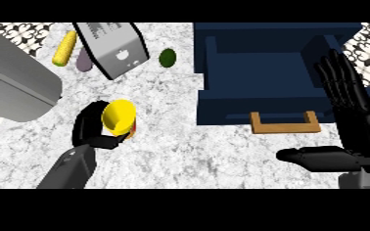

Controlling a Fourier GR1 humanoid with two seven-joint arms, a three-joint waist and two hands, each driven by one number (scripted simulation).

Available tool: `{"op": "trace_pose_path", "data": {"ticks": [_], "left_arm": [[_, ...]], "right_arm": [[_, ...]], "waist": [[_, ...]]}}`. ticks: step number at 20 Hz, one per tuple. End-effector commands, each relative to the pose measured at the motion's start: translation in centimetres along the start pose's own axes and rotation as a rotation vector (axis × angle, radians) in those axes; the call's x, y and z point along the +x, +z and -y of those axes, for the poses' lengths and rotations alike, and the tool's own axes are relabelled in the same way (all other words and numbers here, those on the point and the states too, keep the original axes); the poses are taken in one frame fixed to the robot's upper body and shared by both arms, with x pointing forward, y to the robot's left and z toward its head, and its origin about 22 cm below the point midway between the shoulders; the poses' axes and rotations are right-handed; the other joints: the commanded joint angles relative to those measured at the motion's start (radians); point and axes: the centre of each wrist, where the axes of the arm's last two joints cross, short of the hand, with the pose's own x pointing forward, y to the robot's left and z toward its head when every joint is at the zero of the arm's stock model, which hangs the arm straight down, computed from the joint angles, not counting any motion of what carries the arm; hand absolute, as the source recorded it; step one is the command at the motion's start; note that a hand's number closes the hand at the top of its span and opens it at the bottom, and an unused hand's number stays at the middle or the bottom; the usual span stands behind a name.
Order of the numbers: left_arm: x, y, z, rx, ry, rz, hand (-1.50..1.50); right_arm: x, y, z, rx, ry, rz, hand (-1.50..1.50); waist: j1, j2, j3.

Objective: Pick up the cup, place it into the drawer and close the drawer

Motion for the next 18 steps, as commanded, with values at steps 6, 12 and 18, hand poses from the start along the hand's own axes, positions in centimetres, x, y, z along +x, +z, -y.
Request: {"op": "trace_pose_path", "data": {"ticks": [6,12,18], "left_arm": [[1.7,0.4,-2.8,0.026,0.059,0.243,1.5],[4.2,-6.8,2.3,-0.115,0.064,0.288,1.5],[6.7,-9.4,5.9,-0.233,0.017,0.322,1.5]], "right_arm": [[-0.1,0.6,0.1,0.009,0.002,-0.009,-1.5],[1.2,-0.3,0.4,-0.006,0.002,-0.012,-1.5],[-0.6,0.4,2.0,-0.028,0.025,-0.014,-1.5]], "waist": [[0.0,0.0,0.0],[0.015,-0.012,0.003],[0.03,-0.015,0.005]]}}
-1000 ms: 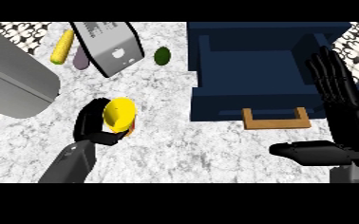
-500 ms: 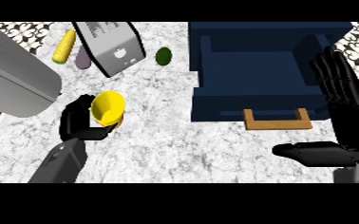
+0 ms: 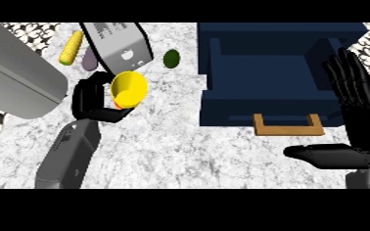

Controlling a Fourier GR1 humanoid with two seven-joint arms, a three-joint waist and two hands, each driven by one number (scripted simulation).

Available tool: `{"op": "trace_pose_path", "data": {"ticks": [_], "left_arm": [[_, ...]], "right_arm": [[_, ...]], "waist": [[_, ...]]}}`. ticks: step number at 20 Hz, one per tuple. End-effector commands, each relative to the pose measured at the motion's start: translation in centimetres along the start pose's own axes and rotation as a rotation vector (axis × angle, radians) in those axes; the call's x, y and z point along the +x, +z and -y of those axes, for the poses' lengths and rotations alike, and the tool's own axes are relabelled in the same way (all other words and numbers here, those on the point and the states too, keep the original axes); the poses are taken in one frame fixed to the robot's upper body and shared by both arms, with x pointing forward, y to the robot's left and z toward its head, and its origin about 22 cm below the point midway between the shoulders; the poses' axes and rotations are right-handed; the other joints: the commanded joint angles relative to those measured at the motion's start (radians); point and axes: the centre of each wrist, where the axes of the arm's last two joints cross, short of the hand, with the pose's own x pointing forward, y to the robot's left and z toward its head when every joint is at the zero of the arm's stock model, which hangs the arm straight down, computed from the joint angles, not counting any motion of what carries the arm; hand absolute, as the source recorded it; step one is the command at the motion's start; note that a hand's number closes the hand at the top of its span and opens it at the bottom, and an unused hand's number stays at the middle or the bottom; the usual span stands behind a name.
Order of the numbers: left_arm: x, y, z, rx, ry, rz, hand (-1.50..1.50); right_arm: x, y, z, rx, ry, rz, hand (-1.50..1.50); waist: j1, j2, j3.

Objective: Pick up the cup, place it into the drawer and close the drawer

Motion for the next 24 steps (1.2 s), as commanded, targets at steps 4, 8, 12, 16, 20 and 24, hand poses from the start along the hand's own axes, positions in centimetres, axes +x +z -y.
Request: {"op": "trace_pose_path", "data": {"ticks": [4,8,12,16,20,24], "left_arm": [[3.3,-6.8,6.9,-0.134,-0.005,0.096,1.5],[6.3,-9.3,10.8,-0.186,-0.018,0.073,1.5],[8.9,-13.4,15.9,-0.228,-0.075,0.093,1.5],[10.9,-14.6,19.2,-0.24,-0.097,0.063,1.5],[10.6,-16.4,22.8,-0.268,-0.136,0.03,1.5],[9.0,-16.6,24.0,-0.229,-0.163,0.02,1.5]], "right_arm": [[1.9,0.6,0.3,-0.002,0.005,-0.005,-1.5],[1.0,1.1,0.8,-0.01,0.004,-0.024,-1.5],[0.2,0.6,1.6,-0.005,0.017,0.002,-1.5],[-0.4,1.4,0.7,-0.02,-0.013,0.01,-1.5],[-0.8,0.6,1.9,0.007,0.013,-0.001,-1.5],[-1.2,1.7,2.6,0.006,-0.008,-0.001,-1.5]], "waist": [[0.001,-0.004,0.0],[0.003,-0.003,0.0],[-0.008,0.002,0.0],[-0.01,0.002,0.0],[-0.022,0.007,0.0],[-0.031,0.008,0.0]]}}
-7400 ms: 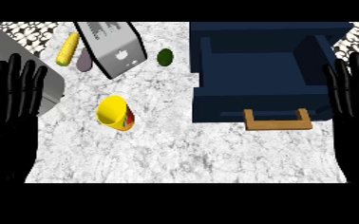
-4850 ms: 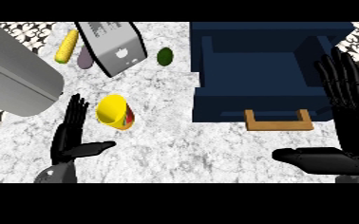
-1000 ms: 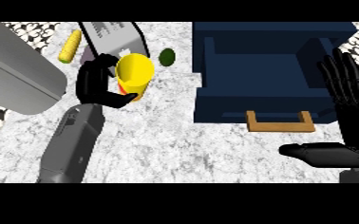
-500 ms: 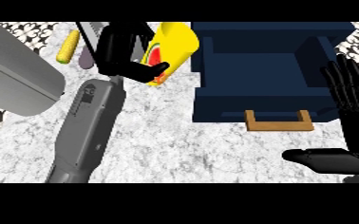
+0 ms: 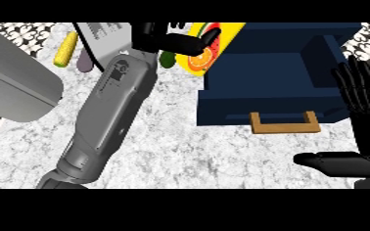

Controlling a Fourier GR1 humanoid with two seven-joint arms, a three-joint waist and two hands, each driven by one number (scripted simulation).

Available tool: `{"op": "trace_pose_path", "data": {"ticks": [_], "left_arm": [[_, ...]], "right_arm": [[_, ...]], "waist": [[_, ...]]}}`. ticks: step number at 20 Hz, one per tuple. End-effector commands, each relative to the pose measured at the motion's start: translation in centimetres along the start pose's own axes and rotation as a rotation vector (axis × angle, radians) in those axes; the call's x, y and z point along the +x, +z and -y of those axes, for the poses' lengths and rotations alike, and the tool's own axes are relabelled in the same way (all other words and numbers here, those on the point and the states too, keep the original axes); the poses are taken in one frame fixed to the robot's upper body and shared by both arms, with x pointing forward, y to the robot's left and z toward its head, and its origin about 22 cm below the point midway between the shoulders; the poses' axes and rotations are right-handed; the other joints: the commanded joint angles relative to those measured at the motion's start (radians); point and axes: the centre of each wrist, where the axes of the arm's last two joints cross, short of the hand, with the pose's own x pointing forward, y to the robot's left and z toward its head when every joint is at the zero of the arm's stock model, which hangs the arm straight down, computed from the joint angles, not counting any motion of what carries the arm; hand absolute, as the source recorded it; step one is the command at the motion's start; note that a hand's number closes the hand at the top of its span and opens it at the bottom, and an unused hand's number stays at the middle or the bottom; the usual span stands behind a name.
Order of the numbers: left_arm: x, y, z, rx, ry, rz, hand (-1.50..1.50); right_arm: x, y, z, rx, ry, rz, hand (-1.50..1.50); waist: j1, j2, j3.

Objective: Pick up the cup, place it into the drawer and close the drawer

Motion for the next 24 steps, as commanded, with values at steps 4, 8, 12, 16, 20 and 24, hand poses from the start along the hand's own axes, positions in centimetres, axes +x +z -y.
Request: {"op": "trace_pose_path", "data": {"ticks": [4,8,12,16,20,24], "left_arm": [[0.9,-3.4,3.8,0.023,-0.017,-0.113,1.5],[-0.7,-2.9,4.1,0.019,-0.001,-0.169,1.5],[0.1,-3.9,5.7,0.008,-0.046,-0.202,1.5],[-2.4,-2.6,4.5,-0.014,-0.06,-0.199,1.5],[-3.0,-1.9,5.3,-0.005,-0.128,-0.255,1.5],[-3.8,-0.9,6.1,-0.06,-0.213,-0.307,1.5]], "right_arm": [[1.1,0.1,-0.3,0.02,-0.006,0.012,-1.5],[0.2,-0.8,0.5,0.021,-0.008,0.001,-1.5],[-0.1,-0.1,0.5,0.005,0.004,0.005,-1.5],[1.4,-0.7,1.2,0.029,-0.005,0.014,-1.5],[0.1,-1.7,0.4,0.019,-0.004,0.029,-1.5],[0.0,-2.5,1.0,0.047,-0.002,0.006,-1.5]], "waist": [[-0.025,0.003,0.0],[-0.02,0.005,0.0],[-0.024,0.005,0.001],[-0.03,0.008,0.0],[-0.038,0.009,0.001],[-0.053,0.012,0.001]]}}
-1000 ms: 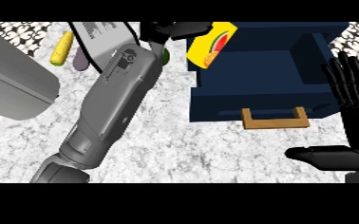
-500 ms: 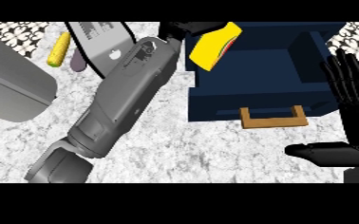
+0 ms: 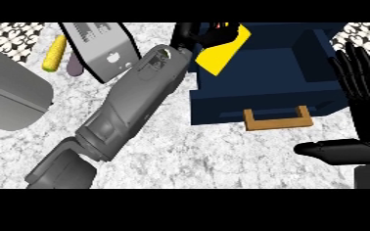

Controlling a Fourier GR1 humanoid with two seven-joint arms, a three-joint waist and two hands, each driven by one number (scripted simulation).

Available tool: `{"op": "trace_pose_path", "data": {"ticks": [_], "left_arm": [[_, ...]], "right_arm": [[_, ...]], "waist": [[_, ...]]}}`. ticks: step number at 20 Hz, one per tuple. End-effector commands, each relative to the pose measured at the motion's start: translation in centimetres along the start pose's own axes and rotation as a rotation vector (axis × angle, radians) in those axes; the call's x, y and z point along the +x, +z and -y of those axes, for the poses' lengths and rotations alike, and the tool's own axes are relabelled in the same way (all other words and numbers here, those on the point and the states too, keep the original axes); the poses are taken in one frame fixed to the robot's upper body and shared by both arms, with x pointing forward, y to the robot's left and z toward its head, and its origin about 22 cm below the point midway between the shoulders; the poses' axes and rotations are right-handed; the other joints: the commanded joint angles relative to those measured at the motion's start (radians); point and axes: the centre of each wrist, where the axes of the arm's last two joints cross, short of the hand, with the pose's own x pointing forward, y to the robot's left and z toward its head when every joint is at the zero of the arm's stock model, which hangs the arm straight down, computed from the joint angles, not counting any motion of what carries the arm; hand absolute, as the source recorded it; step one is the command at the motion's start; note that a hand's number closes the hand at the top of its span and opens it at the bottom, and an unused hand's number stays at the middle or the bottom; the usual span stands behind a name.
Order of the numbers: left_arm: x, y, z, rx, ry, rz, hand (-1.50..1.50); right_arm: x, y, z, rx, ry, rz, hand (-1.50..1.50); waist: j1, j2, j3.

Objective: Pick up the cup, place it into the drawer and close the drawer

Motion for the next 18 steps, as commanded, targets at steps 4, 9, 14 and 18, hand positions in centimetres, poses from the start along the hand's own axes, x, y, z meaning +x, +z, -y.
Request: {"op": "trace_pose_path", "data": {"ticks": [4,9,14,18], "left_arm": [[-1.7,1.2,1.0,-0.051,-0.1,-0.077,-1.5],[-2.1,1.5,1.3,-0.038,-0.221,-0.095,-1.5],[-3.2,3.2,2.2,0.005,-0.166,-0.03,-1.5],[-0.9,1.8,2.6,0.01,-0.092,0.048,-1.5]], "right_arm": [[0.0,-0.9,-0.2,0.011,-0.013,0.016,-1.5],[0.3,0.4,0.3,0.025,0.008,0.022,-1.5],[0.2,0.1,1.1,0.03,-0.052,0.036,-1.5],[1.0,-1.2,-1.2,0.105,-0.186,0.067,-1.5]], "waist": [[-0.026,0.007,0.001],[-0.031,0.005,0.001],[-0.028,0.005,0.0],[-0.009,0.003,-0.001]]}}
